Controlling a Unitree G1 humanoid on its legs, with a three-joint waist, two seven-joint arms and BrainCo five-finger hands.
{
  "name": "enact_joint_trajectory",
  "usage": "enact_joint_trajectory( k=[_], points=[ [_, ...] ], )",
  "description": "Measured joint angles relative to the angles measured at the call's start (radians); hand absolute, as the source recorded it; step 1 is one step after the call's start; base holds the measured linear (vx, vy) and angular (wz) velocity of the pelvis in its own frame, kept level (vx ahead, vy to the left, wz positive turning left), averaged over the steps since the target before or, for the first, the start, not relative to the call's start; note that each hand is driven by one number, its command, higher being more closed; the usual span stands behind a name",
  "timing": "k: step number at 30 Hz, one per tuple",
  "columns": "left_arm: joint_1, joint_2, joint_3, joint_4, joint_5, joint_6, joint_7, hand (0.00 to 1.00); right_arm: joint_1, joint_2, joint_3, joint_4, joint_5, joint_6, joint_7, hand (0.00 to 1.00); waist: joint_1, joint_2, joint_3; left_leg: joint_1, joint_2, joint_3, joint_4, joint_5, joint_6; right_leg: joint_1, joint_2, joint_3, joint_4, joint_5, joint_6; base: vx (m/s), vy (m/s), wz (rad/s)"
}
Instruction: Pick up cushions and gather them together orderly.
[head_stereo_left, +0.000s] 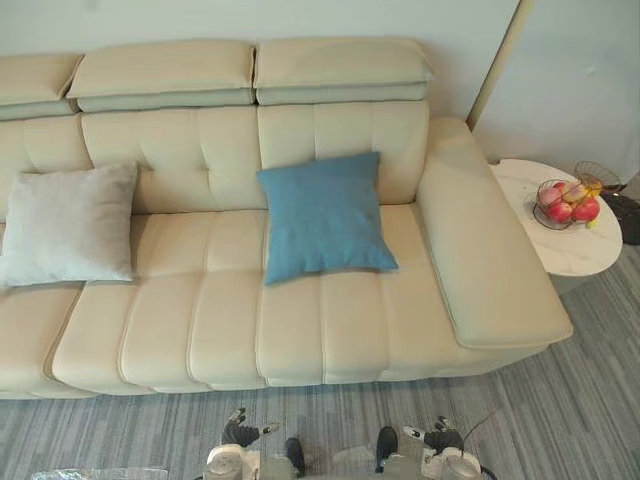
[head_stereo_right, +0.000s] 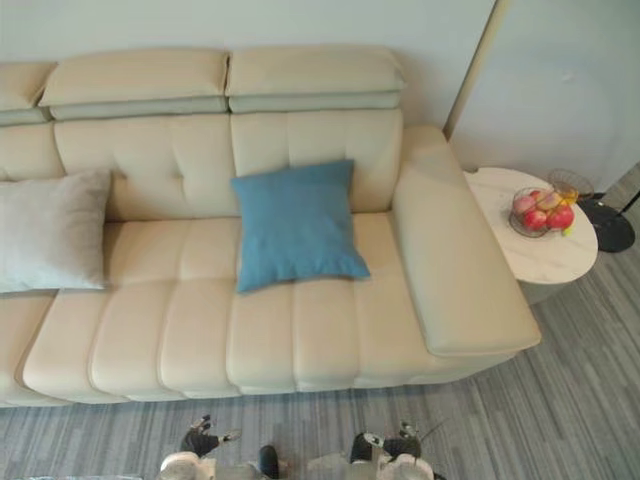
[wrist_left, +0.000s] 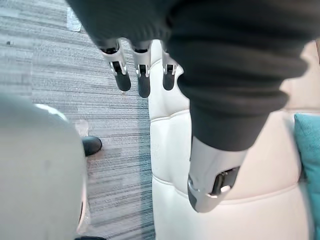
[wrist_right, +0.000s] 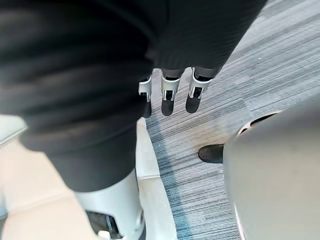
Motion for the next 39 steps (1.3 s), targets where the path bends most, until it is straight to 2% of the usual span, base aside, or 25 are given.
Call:
enact_joint_trajectory(
  k=[9, 20, 22, 30, 34, 35, 37, 39],
  points=[
    [0.002, 0.005, 0.007, 0.015, 0.027, 0.005, -0.001, 0.00, -0.018, -0.002, -0.034, 0.022, -0.019, 0.010, 0.000, 0.00, -0.002, -0.011, -0.007, 0.072, -0.006, -0.015, -0.023, -0.001, 0.000, 0.085, 0.010, -0.015, -0.046, -0.002, 0.001, 0.08, -0.001, 0.01],
    [0.011, 0.009, 0.042, 0.030, 0.026, 0.020, -0.002, 0.00, -0.011, -0.015, -0.046, 0.053, -0.020, 0.019, -0.001, 0.00, -0.002, -0.022, -0.015, 0.094, -0.002, -0.013, -0.038, 0.000, -0.001, 0.096, 0.014, -0.007, -0.051, 0.003, -0.001, -0.06, -0.013, -0.02],
    [0.018, 0.011, 0.060, 0.049, 0.027, 0.022, -0.002, 0.00, -0.031, -0.031, -0.044, 0.055, -0.059, 0.023, -0.001, 0.00, -0.009, -0.013, -0.036, 0.124, -0.004, -0.007, -0.057, -0.002, -0.007, 0.124, 0.020, -0.002, -0.088, 0.018, 0.000, -0.02, -0.004, -0.02],
    [0.018, 0.011, 0.061, 0.049, 0.026, 0.020, -0.003, 0.00, -0.017, -0.031, -0.044, 0.055, -0.058, 0.023, 0.002, 0.00, -0.010, -0.018, -0.033, 0.123, -0.004, -0.017, -0.057, -0.002, -0.006, 0.129, 0.019, -0.014, -0.088, 0.018, 0.000, 0.00, 0.000, 0.03],
    [0.018, 0.010, 0.072, 0.049, 0.024, 0.020, -0.011, 0.00, 0.013, -0.029, -0.044, 0.055, -0.055, 0.025, 0.027, 0.00, -0.013, -0.020, -0.032, 0.124, -0.003, -0.013, -0.051, -0.003, -0.007, 0.128, 0.019, -0.008, -0.082, 0.016, 0.000, 0.00, 0.000, -0.02],
    [0.018, 0.010, 0.076, 0.047, 0.024, 0.020, -0.013, 0.00, 0.017, -0.028, -0.044, 0.055, -0.053, 0.027, 0.029, 0.00, -0.014, -0.022, -0.028, 0.122, -0.001, -0.010, -0.040, -0.009, -0.008, 0.127, 0.019, -0.003, -0.077, 0.015, 0.000, -0.02, 0.006, -0.18],
    [0.015, 0.005, 0.109, 0.024, 0.010, 0.017, -0.023, 0.00, 0.017, -0.028, -0.046, 0.050, -0.039, 0.030, 0.038, 0.00, -0.007, -0.025, 0.008, 0.074, 0.020, 0.004, 0.109, -0.082, -0.012, 0.100, 0.025, 0.041, -0.020, -0.002, -0.001, -0.08, 0.008, -0.46],
    [0.014, -0.001, 0.120, 0.021, -0.012, 0.017, -0.023, 0.00, 0.015, -0.028, -0.045, 0.048, -0.039, 0.030, 0.041, 0.00, -0.006, -0.025, 0.008, 0.039, 0.026, -0.024, 0.159, -0.110, -0.011, 0.055, 0.032, 0.078, 0.010, -0.005, -0.001, -0.09, 0.007, -0.60]
  ],
)
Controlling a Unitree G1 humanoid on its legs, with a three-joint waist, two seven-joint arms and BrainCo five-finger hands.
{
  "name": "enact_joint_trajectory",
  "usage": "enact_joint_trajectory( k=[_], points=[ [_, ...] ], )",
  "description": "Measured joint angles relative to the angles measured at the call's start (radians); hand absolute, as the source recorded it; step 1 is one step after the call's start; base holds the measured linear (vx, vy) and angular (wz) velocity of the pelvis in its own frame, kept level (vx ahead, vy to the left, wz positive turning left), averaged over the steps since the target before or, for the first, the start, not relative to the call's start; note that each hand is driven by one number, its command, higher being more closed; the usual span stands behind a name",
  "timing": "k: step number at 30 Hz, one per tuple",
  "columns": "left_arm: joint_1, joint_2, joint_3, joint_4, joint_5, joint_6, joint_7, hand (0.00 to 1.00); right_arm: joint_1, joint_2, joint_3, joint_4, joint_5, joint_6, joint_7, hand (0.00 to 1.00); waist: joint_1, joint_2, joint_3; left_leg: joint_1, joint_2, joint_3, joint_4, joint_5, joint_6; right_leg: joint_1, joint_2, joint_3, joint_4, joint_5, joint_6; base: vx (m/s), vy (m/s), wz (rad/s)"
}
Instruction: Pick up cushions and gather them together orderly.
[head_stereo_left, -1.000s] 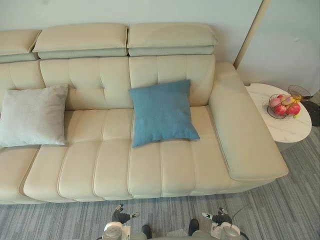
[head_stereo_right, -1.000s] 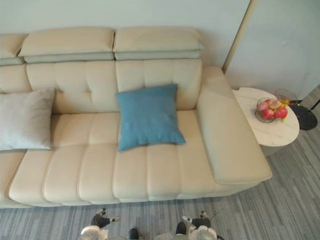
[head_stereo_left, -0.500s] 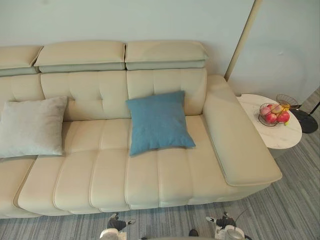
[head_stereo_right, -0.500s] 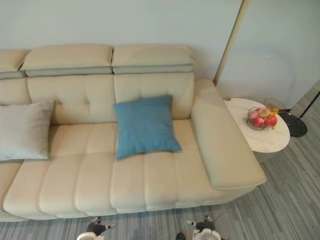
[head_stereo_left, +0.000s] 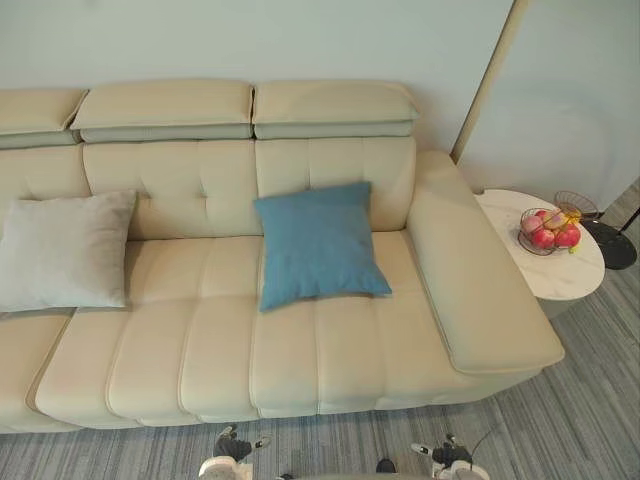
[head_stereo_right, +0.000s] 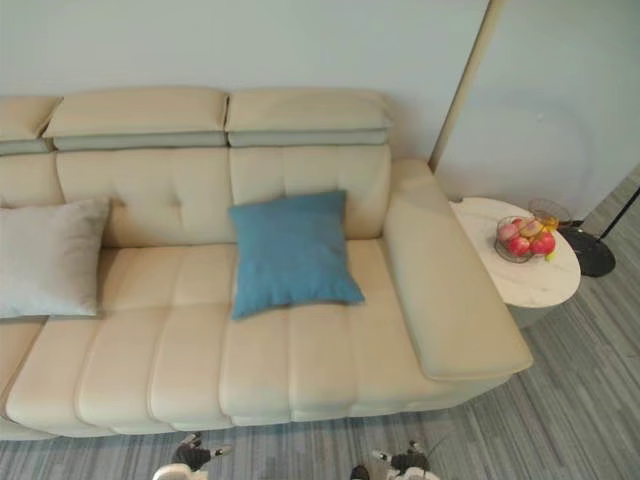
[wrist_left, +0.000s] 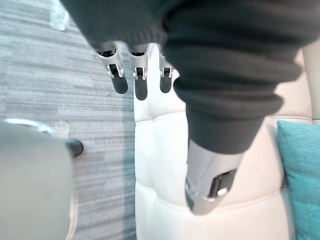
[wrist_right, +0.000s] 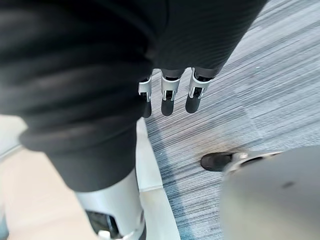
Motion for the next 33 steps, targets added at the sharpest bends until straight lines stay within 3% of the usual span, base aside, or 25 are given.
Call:
enact_joint_trajectory(
  k=[4, 6, 7, 8, 10, 11, 13, 14, 15, 16, 17, 18, 19, 20, 21, 22, 23, 24, 25, 26, 27, 29, 30, 33],
  points=[
    [-0.018, -0.010, 0.032, 0.000, -0.001, 0.002, -0.004, 0.00, 0.027, 0.019, 0.002, -0.075, 0.000, 0.010, 0.005, 0.00, -0.004, -0.018, 0.018, -0.012, 0.023, 0.121, 0.058, -0.060, -0.001, -0.082, 0.014, 0.117, 0.048, 0.001, -0.006, -0.11, 0.057, -0.88],
    [-0.024, -0.011, 0.037, 0.008, 0.000, 0.003, -0.004, 0.00, 0.038, 0.028, 0.002, -0.103, 0.000, 0.012, 0.006, 0.00, -0.005, -0.016, 0.020, -0.019, 0.045, 0.192, 0.086, -0.079, 0.004, -0.109, 0.016, 0.112, 0.041, 0.000, -0.026, -0.09, 0.069, -1.18],
    [-0.025, -0.014, 0.040, 0.008, 0.001, 0.004, -0.003, 0.00, 0.038, 0.033, 0.001, -0.117, -0.002, 0.013, 0.006, 0.00, -0.004, -0.003, 0.024, -0.024, 0.076, 0.273, 0.085, -0.076, 0.012, -0.131, 0.010, 0.025, 0.049, -0.026, -0.087, -0.09, 0.072, -1.34],
    [-0.026, -0.014, 0.041, 0.008, 0.002, 0.004, -0.002, 0.00, 0.030, 0.034, 0.005, -0.117, -0.002, 0.014, 0.009, 0.00, -0.003, 0.002, 0.026, -0.021, 0.101, 0.314, 0.084, -0.075, 0.012, -0.149, -0.001, -0.056, 0.073, -0.038, -0.107, -0.08, 0.068, -1.63],
    [-0.025, -0.001, 0.038, 0.009, 0.002, 0.008, 0.000, 0.00, 0.009, 0.042, 0.034, -0.113, -0.002, 0.017, 0.009, 0.00, -0.002, 0.004, 0.028, 0.017, 0.147, 0.429, 0.065, -0.062, -0.005, -0.187, -0.044, -0.316, 0.195, -0.057, -0.115, 0.05, 0.037, -1.75],
    [-0.021, 0.006, 0.037, 0.010, 0.002, 0.009, 0.000, 0.00, 0.011, 0.043, 0.043, -0.112, -0.003, 0.015, 0.009, 0.00, -0.007, -0.001, 0.029, 0.038, 0.158, 0.478, 0.060, -0.059, -0.009, -0.182, -0.056, -0.385, 0.243, -0.068, -0.126, 0.13, -0.025, -1.53],
    [-0.021, 0.021, 0.037, 0.009, 0.003, 0.009, -0.001, 0.00, 0.011, 0.037, 0.053, -0.099, -0.006, 0.014, 0.009, 0.00, -0.014, -0.019, 0.025, 0.056, 0.154, 0.527, 0.077, -0.059, -0.009, -0.162, -0.070, -0.391, 0.270, -0.074, -0.128, 0.09, -0.133, -1.31],
    [-0.033, 0.027, 0.038, 0.012, 0.007, 0.010, -0.001, 0.00, -0.002, 0.025, 0.062, -0.087, -0.010, 0.016, 0.011, 0.00, -0.015, -0.024, 0.027, 0.059, 0.155, 0.530, 0.092, -0.058, -0.009, -0.172, -0.054, -0.375, 0.267, -0.074, -0.127, 0.08, -0.175, -1.33],
    [-0.040, 0.025, 0.038, 0.017, 0.010, 0.010, -0.002, 0.00, -0.008, 0.013, 0.062, -0.083, -0.010, 0.012, 0.012, 0.00, -0.017, -0.008, 0.038, 0.067, 0.160, 0.530, 0.101, -0.056, -0.006, -0.175, -0.032, -0.359, 0.257, -0.061, -0.141, 0.04, -0.127, -1.27],
    [-0.047, 0.021, 0.039, 0.032, 0.014, 0.010, -0.003, 0.00, -0.017, -0.002, 0.069, -0.074, -0.010, 0.010, 0.015, 0.00, -0.017, 0.006, 0.043, 0.068, 0.168, 0.537, 0.110, -0.046, 0.011, -0.175, -0.010, -0.341, 0.232, -0.038, -0.155, 0.02, -0.168, -1.45],
    [-0.050, 0.021, 0.040, 0.041, 0.015, 0.009, -0.003, 0.00, -0.034, -0.021, 0.085, -0.055, -0.020, 0.017, 0.016, 0.00, -0.017, 0.009, 0.045, 0.067, 0.183, 0.561, 0.119, -0.016, 0.054, -0.171, 0.040, -0.306, 0.149, 0.038, -0.152, -0.01, -0.138, -1.55],
    [-0.044, 0.013, 0.041, 0.046, 0.015, 0.008, -0.003, 0.00, -0.051, -0.028, 0.095, -0.046, -0.021, 0.022, 0.019, 0.00, 0.000, 0.043, 0.037, 0.073, 0.209, 0.584, 0.104, 0.004, 0.055, -0.169, 0.055, -0.311, 0.114, 0.031, -0.154, 0.03, -0.185, -1.37],
    [-0.047, 0.009, 0.038, 0.048, 0.015, 0.007, -0.003, 0.00, -0.058, -0.032, 0.095, -0.043, -0.020, 0.026, 0.020, 0.00, -0.018, 0.032, 0.034, 0.087, 0.209, 0.599, 0.087, 0.019, 0.029, -0.187, -0.005, -0.412, 0.272, -0.096, -0.154, 0.08, -0.131, -0.74],
    [-0.048, 0.012, 0.034, 0.047, 0.015, 0.005, -0.003, 0.00, -0.058, -0.032, 0.094, -0.038, -0.021, 0.027, 0.020, 0.00, -0.021, 0.018, 0.036, 0.094, 0.197, 0.615, 0.082, 0.026, 0.013, -0.185, -0.036, -0.445, 0.316, -0.139, -0.121, 0.12, -0.186, -0.71],
    [-0.056, 0.024, 0.037, 0.048, 0.016, 0.006, -0.004, 0.00, -0.054, -0.026, 0.106, -0.026, -0.022, 0.032, 0.022, 0.00, -0.019, -0.008, 0.040, 0.103, 0.204, 0.649, 0.096, 0.023, -0.011, -0.167, -0.019, -0.435, 0.265, -0.173, -0.117, 0.11, -0.254, -0.96],
    [-0.054, 0.020, 0.040, 0.055, 0.016, 0.012, -0.004, 0.00, -0.069, -0.025, 0.111, -0.028, -0.022, 0.032, 0.023, 0.00, -0.019, 0.011, 0.047, 0.101, 0.263, 0.669, 0.149, 0.018, -0.032, -0.147, 0.040, -0.407, 0.216, -0.146, -0.144, 0.12, -0.318, -1.18],
    [-0.050, 0.010, 0.038, 0.060, 0.016, 0.014, -0.005, 0.00, -0.068, -0.025, 0.128, -0.028, -0.022, 0.032, 0.025, 0.00, -0.025, 0.013, 0.052, 0.095, 0.306, 0.664, 0.230, 0.019, -0.031, -0.128, 0.078, -0.385, 0.182, -0.142, -0.153, 0.09, -0.279, -1.13],
    [-0.049, -0.002, 0.042, 0.055, 0.007, 0.016, -0.005, 0.00, -0.063, -0.031, 0.137, -0.026, -0.022, 0.032, 0.026, 0.00, -0.025, 0.021, 0.055, 0.083, 0.358, 0.637, 0.336, 0.027, -0.019, -0.106, 0.117, -0.350, 0.158, -0.139, -0.167, 0.11, -0.247, -1.18],
    [-0.046, -0.004, 0.041, 0.046, 0.000, 0.015, -0.005, 0.00, -0.062, -0.036, 0.138, -0.025, -0.020, 0.033, 0.024, 0.00, -0.021, 0.024, 0.060, 0.037, 0.404, 0.537, 0.476, 0.048, 0.047, -0.071, 0.147, -0.284, 0.131, -0.145, -0.184, 0.06, -0.158, -1.14],
    [-0.050, -0.007, 0.036, 0.044, 0.001, 0.013, -0.005, 0.00, -0.063, -0.039, 0.137, -0.027, -0.019, 0.032, 0.022, 0.00, -0.018, 0.026, 0.062, 0.021, 0.393, 0.470, 0.505, 0.029, 0.043, -0.063, 0.156, -0.254, 0.126, -0.143, -0.186, 0.10, -0.136, -1.62],
    [-0.054, -0.013, 0.022, 0.037, -0.001, 0.006, -0.006, 0.00, -0.071, -0.052, 0.136, -0.034, -0.019, 0.030, 0.019, 0.00, -0.013, 0.022, 0.067, -0.029, 0.312, 0.297, 0.518, -0.043, 0.004, -0.060, 0.163, -0.176, 0.114, -0.139, -0.193, 0.10, -0.047, -1.65],
    [-0.055, -0.015, -0.009, 0.026, -0.004, 0.000, -0.006, 0.00, -0.082, -0.071, 0.125, -0.034, -0.017, 0.023, 0.017, 0.00, -0.009, 0.026, 0.073, -0.084, 0.179, 0.137, 0.460, -0.106, -0.035, -0.054, 0.164, -0.064, 0.099, -0.125, -0.193, 0.14, -0.042, -1.73],
    [-0.056, -0.015, -0.015, 0.026, -0.007, -0.001, -0.006, 0.00, -0.082, -0.074, 0.121, -0.033, -0.016, 0.024, 0.016, 0.00, -0.009, 0.028, 0.076, -0.093, 0.154, 0.109, 0.438, -0.115, -0.040, -0.047, 0.165, -0.041, 0.094, -0.121, -0.190, 0.14, 0.015, -1.43],
    [-0.059, -0.022, -0.022, 0.027, -0.041, 0.000, -0.006, 0.00, -0.062, -0.074, 0.104, -0.034, 0.000, 0.025, 0.005, 0.00, -0.001, 0.050, 0.086, -0.127, 0.014, -0.122, 0.205, -0.123, -0.059, -0.019, 0.199, 0.110, 0.059, -0.123, -0.153, 0.09, 0.091, -1.36]
  ],
)
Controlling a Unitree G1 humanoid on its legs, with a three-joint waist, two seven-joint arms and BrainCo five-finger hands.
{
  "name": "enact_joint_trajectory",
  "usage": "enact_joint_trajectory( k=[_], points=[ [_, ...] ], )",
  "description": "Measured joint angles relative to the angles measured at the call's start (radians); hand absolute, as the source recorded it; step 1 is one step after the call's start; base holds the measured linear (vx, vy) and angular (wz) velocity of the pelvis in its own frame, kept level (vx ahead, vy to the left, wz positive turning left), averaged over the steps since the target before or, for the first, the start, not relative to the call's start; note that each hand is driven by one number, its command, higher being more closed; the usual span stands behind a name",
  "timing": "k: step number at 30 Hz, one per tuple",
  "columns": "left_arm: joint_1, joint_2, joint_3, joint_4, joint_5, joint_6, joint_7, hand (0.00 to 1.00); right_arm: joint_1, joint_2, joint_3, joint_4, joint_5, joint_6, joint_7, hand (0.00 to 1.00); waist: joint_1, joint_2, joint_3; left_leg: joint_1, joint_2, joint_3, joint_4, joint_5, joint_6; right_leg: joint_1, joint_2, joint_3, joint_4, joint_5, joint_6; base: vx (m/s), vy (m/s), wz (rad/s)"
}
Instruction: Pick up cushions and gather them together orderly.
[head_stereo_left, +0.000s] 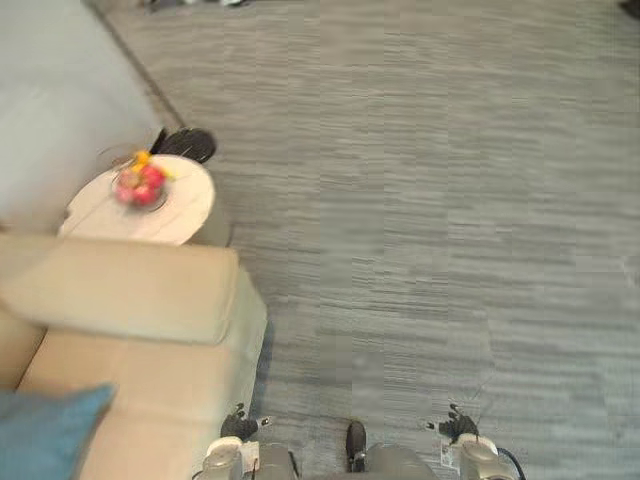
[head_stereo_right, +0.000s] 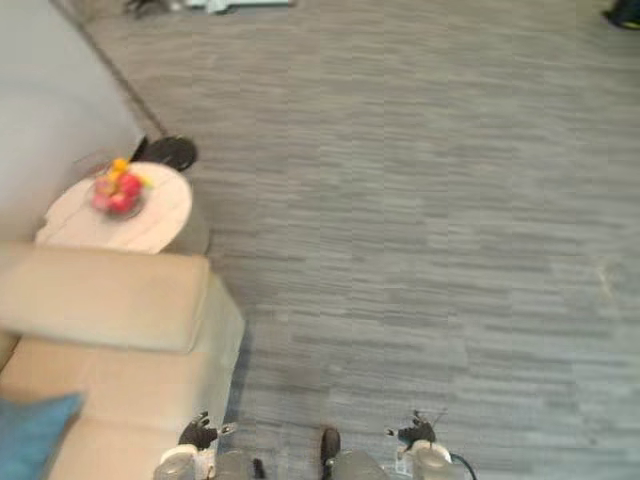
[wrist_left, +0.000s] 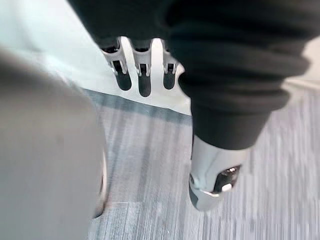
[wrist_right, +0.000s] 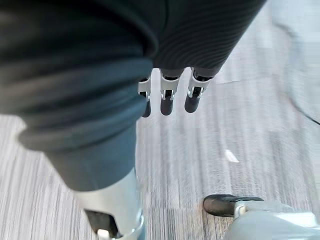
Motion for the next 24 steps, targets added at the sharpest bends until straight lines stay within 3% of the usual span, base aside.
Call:
enact_joint_trajectory(
  k=[2, 3, 4, 5, 7, 10, 12, 13, 15, 17, 18, 19, 20, 22, 23, 24],
  points=[
    [-0.003, -0.004, 0.009, 0.000, -0.001, 0.001, 0.000, 0.00, -0.002, 0.016, -0.008, -0.005, 0.000, 0.000, -0.005, 0.00, 0.006, 0.006, 0.005, -0.028, -0.048, -0.124, -0.072, 0.018, 0.027, -0.001, 0.016, 0.075, 0.003, 0.007, 0.012, 0.11, 0.148, -1.24],
    [-0.003, -0.007, 0.015, -0.001, -0.001, 0.001, 0.000, 0.00, 0.001, 0.021, -0.010, -0.005, 0.001, 0.000, -0.008, 0.00, 0.008, 0.012, 0.003, -0.031, -0.056, -0.147, -0.084, 0.057, 0.037, -0.003, 0.024, 0.103, 0.009, 0.005, 0.020, 0.13, 0.163, -1.20],
    [0.000, -0.016, 0.031, -0.001, -0.002, 0.002, -0.001, 0.00, 0.012, 0.044, -0.024, -0.012, 0.002, 0.001, -0.012, 0.00, 0.016, 0.017, -0.001, -0.006, -0.045, -0.108, -0.090, 0.094, 0.079, -0.006, 0.034, 0.139, 0.029, -0.018, 0.036, 0.13, 0.160, -1.06],
    [0.002, -0.015, 0.044, -0.003, -0.002, 0.002, -0.002, 0.00, 0.027, 0.066, -0.038, -0.040, 0.019, 0.001, -0.014, 0.00, 0.017, 0.007, -0.002, 0.008, -0.042, -0.069, -0.099, 0.086, 0.090, -0.002, 0.024, 0.141, 0.049, -0.030, 0.046, 0.13, 0.172, -1.04],
    [0.009, -0.018, 0.064, -0.020, -0.002, 0.005, -0.007, 0.00, 0.060, 0.094, -0.047, -0.082, 0.022, -0.003, -0.013, 0.00, 0.037, -0.006, -0.007, 0.050, -0.040, 0.016, -0.116, 0.072, 0.103, -0.016, 0.002, 0.143, 0.097, -0.048, 0.057, 0.15, 0.200, -1.07],
    [0.017, -0.017, 0.071, -0.022, -0.001, 0.009, -0.015, 0.00, 0.060, 0.108, -0.047, -0.084, 0.022, -0.006, -0.015, 0.00, 0.041, -0.019, -0.019, 0.088, -0.040, 0.106, -0.149, 0.061, 0.113, -0.065, -0.014, 0.118, 0.168, -0.081, 0.068, 0.13, 0.116, -0.88],
    [0.016, -0.012, 0.071, -0.022, -0.001, 0.012, -0.019, 0.00, 0.059, 0.114, -0.053, -0.084, 0.022, -0.011, -0.015, 0.00, 0.041, -0.026, -0.021, 0.101, -0.036, 0.149, -0.152, 0.060, 0.113, -0.096, -0.036, 0.036, 0.201, -0.090, 0.071, 0.16, 0.023, -0.66],
    [0.017, -0.013, 0.070, -0.021, -0.001, 0.014, -0.019, 0.00, 0.058, 0.114, -0.067, -0.082, 0.022, -0.012, -0.015, 0.00, 0.041, -0.025, -0.020, 0.116, -0.030, 0.174, -0.158, 0.060, 0.113, -0.109, -0.052, -0.036, 0.218, -0.093, 0.075, 0.12, -0.024, -0.56],
    [0.020, -0.009, 0.065, -0.019, -0.001, 0.022, -0.018, 0.00, 0.053, 0.111, -0.068, -0.068, 0.022, -0.013, -0.016, 0.00, 0.041, -0.024, -0.021, 0.147, -0.012, 0.243, -0.164, 0.060, 0.112, -0.115, -0.121, -0.276, 0.231, -0.104, 0.062, 0.13, -0.061, -0.64],
    [0.021, -0.003, 0.055, -0.018, -0.001, 0.023, -0.019, 0.00, 0.045, 0.108, -0.065, -0.052, 0.021, -0.013, -0.015, 0.00, 0.040, -0.027, -0.023, 0.160, -0.003, 0.268, -0.164, 0.057, 0.106, -0.117, -0.153, -0.368, 0.230, -0.104, 0.052, 0.11, -0.123, -0.57],
    [0.020, 0.001, 0.043, -0.017, -0.001, 0.024, -0.018, 0.00, 0.027, 0.100, -0.064, -0.031, 0.021, -0.011, -0.015, 0.00, 0.036, -0.026, -0.023, 0.169, 0.021, 0.269, -0.165, 0.054, 0.102, -0.124, -0.137, -0.405, 0.232, -0.090, 0.040, 0.15, -0.258, -0.89],
    [0.020, -0.005, 0.038, -0.016, 0.000, 0.024, -0.018, 0.00, 0.009, 0.088, -0.064, -0.023, 0.021, -0.010, -0.016, 0.00, 0.039, 0.003, -0.016, 0.184, 0.057, 0.280, -0.190, 0.055, 0.100, -0.158, -0.122, -0.413, 0.278, -0.107, 0.079, 0.15, -0.280, -0.85],
    [0.019, -0.010, 0.035, -0.015, 0.000, 0.025, -0.018, 0.00, -0.001, 0.082, -0.064, -0.022, 0.021, -0.008, -0.017, 0.00, 0.037, 0.008, -0.015, 0.192, 0.070, 0.295, -0.206, 0.055, 0.099, -0.178, -0.129, -0.429, 0.317, -0.127, 0.083, 0.12, -0.232, -0.85],
    [-0.002, -0.007, 0.018, 0.009, 0.002, 0.027, -0.017, 0.00, -0.024, 0.056, -0.064, -0.023, 0.021, -0.007, -0.018, 0.00, 0.033, 0.032, 0.003, 0.221, 0.132, 0.323, -0.234, 0.055, 0.052, -0.265, -0.208, -0.481, 0.431, -0.157, 0.093, 0.15, -0.229, -0.70],
    [-0.004, 0.005, 0.017, 0.020, 0.002, 0.027, -0.017, 0.00, -0.024, 0.055, -0.065, -0.024, 0.022, -0.007, -0.019, 0.00, 0.033, 0.027, 0.004, 0.235, 0.152, 0.323, -0.241, 0.063, 0.037, -0.289, -0.241, -0.483, 0.426, -0.140, 0.104, 0.20, -0.313, -0.50],
    [0.002, 0.025, 0.020, 0.023, 0.001, 0.028, -0.017, 0.00, -0.014, 0.063, -0.064, -0.022, 0.022, -0.007, -0.020, 0.00, 0.028, 0.000, 0.000, 0.268, 0.154, 0.323, -0.255, 0.077, 0.012, -0.287, -0.282, -0.470, 0.368, -0.081, 0.104, 0.27, -0.403, -0.43]
  ],
)
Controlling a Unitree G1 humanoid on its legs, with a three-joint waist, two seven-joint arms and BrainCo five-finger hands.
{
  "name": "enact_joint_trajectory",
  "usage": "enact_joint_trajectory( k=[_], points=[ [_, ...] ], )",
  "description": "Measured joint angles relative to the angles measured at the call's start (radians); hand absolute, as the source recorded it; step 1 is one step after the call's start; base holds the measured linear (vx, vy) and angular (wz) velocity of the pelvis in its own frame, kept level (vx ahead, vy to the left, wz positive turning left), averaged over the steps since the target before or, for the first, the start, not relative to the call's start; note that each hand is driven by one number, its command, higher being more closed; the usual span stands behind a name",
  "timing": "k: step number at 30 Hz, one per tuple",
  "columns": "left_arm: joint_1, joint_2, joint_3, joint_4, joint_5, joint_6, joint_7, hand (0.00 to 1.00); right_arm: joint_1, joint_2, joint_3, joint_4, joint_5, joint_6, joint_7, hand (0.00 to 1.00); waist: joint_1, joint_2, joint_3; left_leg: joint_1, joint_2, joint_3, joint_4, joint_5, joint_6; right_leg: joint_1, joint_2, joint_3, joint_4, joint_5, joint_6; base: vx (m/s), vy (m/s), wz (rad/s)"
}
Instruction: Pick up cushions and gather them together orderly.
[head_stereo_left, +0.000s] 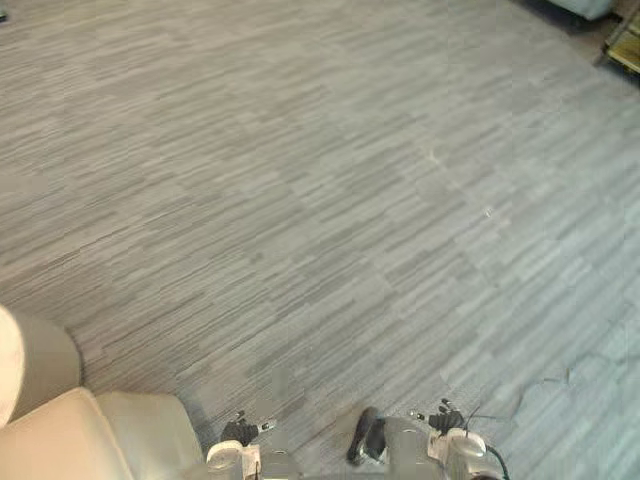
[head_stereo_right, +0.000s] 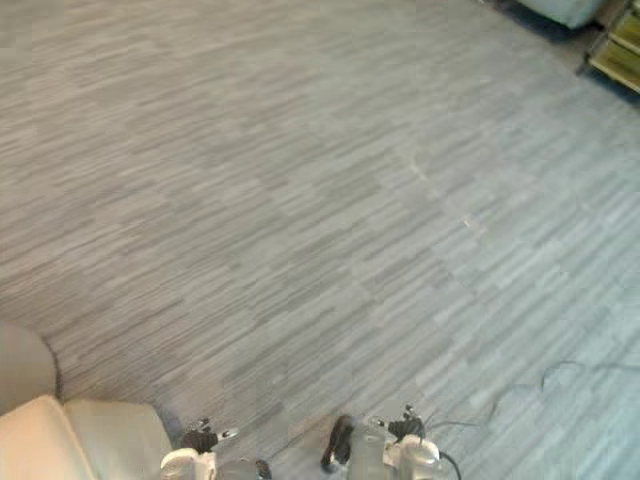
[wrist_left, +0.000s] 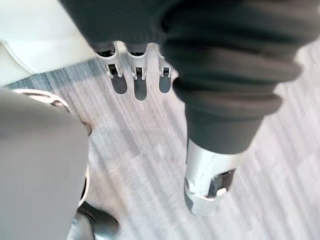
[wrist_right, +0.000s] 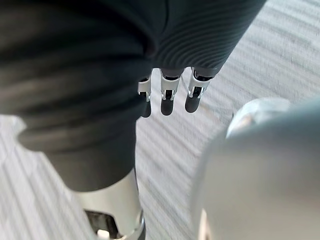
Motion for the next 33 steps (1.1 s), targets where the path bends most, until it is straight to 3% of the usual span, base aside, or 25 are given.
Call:
enact_joint_trajectory(
  k=[1, 2, 3, 4, 5, 6, 7, 9, 12, 13, 15, 16, 17, 18, 19, 21, 22, 23, 24, 25, 26, 28, 30, 32, 33],
  points=[
    [0.011, 0.025, 0.000, -0.002, 0.002, -0.001, 0.000, 0.00, 0.022, 0.018, 0.000, 0.004, 0.000, 0.000, 0.000, 0.00, -0.002, -0.051, -0.018, 0.038, -0.002, -0.004, -0.008, 0.002, -0.034, 0.004, -0.034, 0.028, -0.053, 0.093, -0.013, 0.30, -0.463, -0.37],
    [0.009, 0.028, 0.003, 0.004, 0.003, -0.001, 0.003, 0.00, 0.021, 0.017, -0.001, 0.004, 0.005, -0.001, 0.001, 0.00, -0.002, -0.053, -0.022, 0.050, 0.017, -0.009, -0.002, -0.007, -0.057, 0.000, -0.024, 0.031, -0.014, 0.059, 0.006, 0.38, -0.653, -0.35],
    [0.008, 0.027, 0.003, 0.009, 0.003, -0.003, 0.000, 0.00, 0.010, 0.014, 0.000, 0.008, 0.007, -0.005, -0.003, 0.00, -0.016, -0.026, -0.023, 0.030, 0.082, -0.034, 0.078, 0.008, -0.090, 0.001, 0.024, 0.026, 0.018, 0.001, -0.018, 0.38, -0.693, -0.31],
    [0.007, 0.010, 0.002, 0.002, 0.002, -0.005, 0.000, 0.00, 0.008, 0.009, 0.000, 0.013, 0.012, -0.008, -0.004, 0.00, -0.025, -0.019, -0.024, -0.041, 0.128, -0.079, 0.221, 0.041, -0.111, 0.009, 0.057, 0.025, 0.013, -0.032, -0.030, 0.37, -0.667, -0.36],
    [0.002, -0.012, 0.009, -0.006, -0.001, -0.005, -0.002, 0.00, 0.008, 0.002, -0.001, 0.014, 0.025, -0.010, -0.007, 0.00, -0.025, 0.002, -0.012, -0.128, 0.173, -0.144, 0.411, 0.091, -0.059, 0.041, 0.100, 0.028, -0.018, -0.049, -0.043, 0.25, -0.407, -0.31],
    [0.002, -0.020, 0.026, -0.010, -0.002, -0.006, -0.001, 0.00, 0.008, 0.001, 0.001, 0.015, 0.034, -0.011, -0.008, 0.00, -0.023, 0.012, -0.007, -0.162, 0.192, -0.165, 0.487, 0.119, -0.024, 0.061, 0.119, 0.031, -0.035, -0.051, -0.048, 0.26, -0.300, -0.52],
    [0.002, -0.026, 0.028, -0.029, 0.000, -0.011, -0.001, 0.00, 0.002, -0.014, 0.002, 0.029, 0.042, -0.007, -0.013, 0.00, -0.016, 0.036, 0.011, -0.249, 0.216, -0.227, 0.728, 0.076, -0.006, 0.140, 0.167, 0.041, -0.083, -0.056, -0.072, 0.35, -0.307, -0.60],
    [0.001, -0.023, 0.026, -0.051, -0.001, -0.021, -0.001, 0.00, 0.008, -0.018, 0.008, 0.044, 0.044, -0.007, -0.016, 0.00, -0.014, 0.024, 0.025, -0.313, 0.164, -0.255, 0.849, 0.006, -0.035, 0.249, 0.192, 0.074, -0.144, -0.066, -0.088, 0.43, -0.278, -0.57],
    [-0.002, -0.033, 0.016, -0.095, -0.001, -0.030, -0.003, 0.00, 0.001, -0.018, -0.002, 0.058, 0.074, -0.007, -0.020, 0.00, -0.005, 0.010, 0.033, -0.421, 0.046, -0.206, 0.729, -0.051, -0.011, 0.377, 0.208, 0.135, -0.262, -0.064, -0.086, 0.44, -0.166, -0.57],
    [-0.010, -0.036, 0.014, -0.104, -0.001, -0.028, -0.004, 0.00, 0.002, -0.017, -0.013, 0.059, 0.085, -0.007, -0.021, 0.00, 0.002, 0.003, 0.035, -0.456, -0.022, -0.200, 0.558, -0.050, -0.011, 0.408, 0.205, 0.159, -0.293, -0.064, -0.084, 0.40, -0.031, -0.65],
    [-0.010, -0.037, 0.018, -0.108, -0.001, -0.026, -0.001, 0.00, 0.000, -0.013, -0.033, 0.058, 0.086, -0.009, -0.026, 0.00, 0.016, 0.000, 0.039, -0.494, -0.102, -0.233, 0.303, -0.002, 0.009, 0.445, 0.206, 0.200, -0.341, -0.065, -0.082, 0.43, 0.028, -0.77],
    [-0.012, -0.043, 0.030, -0.118, -0.006, -0.026, 0.000, 0.00, 0.005, -0.001, -0.046, 0.058, 0.086, -0.007, -0.034, 0.00, 0.037, -0.005, 0.040, -0.504, -0.144, -0.277, 0.155, 0.120, 0.014, 0.474, 0.203, 0.238, -0.376, -0.070, -0.064, 0.36, 0.079, -0.67],
    [-0.011, -0.044, 0.031, -0.121, -0.006, -0.026, 0.000, 0.00, 0.007, 0.002, -0.045, 0.058, 0.086, -0.007, -0.036, 0.00, 0.042, -0.008, 0.039, -0.498, -0.150, -0.284, 0.133, 0.157, 0.011, 0.480, 0.203, 0.249, -0.384, -0.071, -0.062, 0.47, 0.091, -0.92],
    [-0.012, -0.040, 0.033, -0.122, -0.006, -0.026, 0.002, 0.00, 0.015, 0.022, -0.043, 0.056, 0.086, -0.008, -0.039, 0.00, 0.054, -0.031, 0.033, -0.475, -0.180, -0.281, 0.121, 0.206, 0.068, 0.499, 0.181, 0.296, -0.399, -0.085, -0.038, 0.53, 0.069, -0.58],
    [-0.017, -0.029, 0.037, -0.123, -0.003, -0.024, -0.002, 0.00, 0.010, 0.044, -0.043, 0.042, 0.086, -0.007, -0.036, 0.00, 0.034, -0.051, 0.037, -0.480, -0.187, -0.270, 0.179, 0.164, 0.091, 0.502, 0.161, 0.311, -0.374, -0.087, -0.033, 0.65, 0.091, -0.64],
    [-0.017, -0.028, 0.041, -0.121, -0.004, -0.023, 0.001, 0.00, 0.032, 0.064, -0.044, 0.006, 0.085, -0.008, -0.036, 0.00, 0.045, -0.054, 0.035, -0.452, -0.160, -0.220, 0.251, 0.088, 0.099, 0.467, 0.150, 0.367, -0.226, -0.096, -0.019, 0.59, 0.118, -0.61],
    [-0.015, -0.029, 0.037, -0.113, -0.003, -0.019, 0.000, 0.00, 0.035, 0.070, -0.041, -0.009, 0.085, -0.009, -0.034, 0.00, 0.053, -0.055, 0.035, -0.394, -0.149, -0.190, 0.255, 0.035, 0.102, 0.396, 0.140, 0.387, -0.009, -0.095, -0.004, 0.40, 0.106, -0.67],
    [-0.016, -0.028, 0.036, -0.109, -0.003, -0.018, 0.000, 0.00, 0.036, 0.072, -0.040, -0.013, 0.085, -0.008, -0.033, 0.00, 0.051, -0.055, 0.035, -0.378, -0.150, -0.189, 0.251, 0.019, 0.104, 0.373, 0.133, 0.385, 0.052, -0.085, 0.014, 0.47, 0.118, -0.72],
    [-0.017, -0.020, 0.032, -0.098, -0.001, -0.009, 0.001, 0.00, 0.036, 0.071, -0.038, -0.028, 0.086, -0.016, -0.031, 0.00, 0.036, -0.059, 0.037, -0.308, -0.154, -0.174, 0.247, -0.036, 0.109, 0.250, 0.089, 0.370, 0.354, -0.034, 0.095, 0.47, 0.059, -0.36],
    [-0.015, -0.010, 0.019, -0.077, -0.001, 0.003, 0.003, 0.00, 0.037, 0.064, -0.036, -0.033, 0.086, -0.018, -0.028, 0.00, 0.022, -0.059, 0.036, -0.241, -0.153, -0.167, 0.242, -0.072, 0.110, 0.184, 0.068, 0.354, 0.480, -0.062, 0.083, 0.57, 0.059, -0.29],
    [-0.015, -0.009, 0.017, -0.071, -0.001, 0.004, 0.003, 0.00, 0.040, 0.062, -0.033, -0.037, 0.086, -0.018, -0.028, 0.00, 0.020, -0.059, 0.036, -0.217, -0.153, -0.163, 0.231, -0.075, 0.110, 0.168, 0.061, 0.336, 0.496, -0.076, 0.072, 0.59, 0.008, -0.12],
    [-0.008, -0.010, 0.016, -0.061, -0.001, 0.005, 0.005, 0.00, 0.043, 0.053, -0.019, -0.043, 0.086, -0.019, -0.025, 0.00, 0.016, -0.050, 0.037, -0.070, -0.132, -0.129, 0.124, -0.078, 0.107, 0.083, 0.039, 0.191, 0.384, -0.137, 0.004, 0.50, -0.041, -0.16],
    [-0.005, -0.011, 0.013, -0.060, -0.001, 0.005, 0.005, 0.00, 0.033, 0.047, -0.019, -0.042, 0.086, -0.019, -0.024, 0.00, 0.012, -0.041, 0.037, -0.013, -0.104, -0.110, 0.070, -0.076, 0.104, 0.022, 0.051, 0.114, 0.233, -0.128, -0.012, 0.51, -0.081, -0.16],
    [-0.005, -0.009, -0.002, -0.052, 0.000, 0.005, 0.005, 0.00, 0.023, 0.040, -0.015, -0.040, 0.088, -0.020, -0.025, 0.00, 0.004, -0.037, 0.039, 0.041, -0.084, -0.104, 0.017, -0.069, 0.092, -0.039, 0.093, 0.095, -0.024, -0.012, -0.026, 0.53, -0.142, -0.06],
    [-0.006, -0.007, -0.001, -0.042, 0.001, 0.006, 0.005, 0.00, 0.023, 0.037, -0.012, -0.040, 0.087, -0.019, -0.025, 0.00, -0.006, -0.045, 0.038, 0.086, -0.085, -0.108, -0.003, -0.065, 0.052, -0.039, 0.117, 0.112, -0.215, 0.110, -0.035, 0.46, -0.174, 0.05]
  ],
)
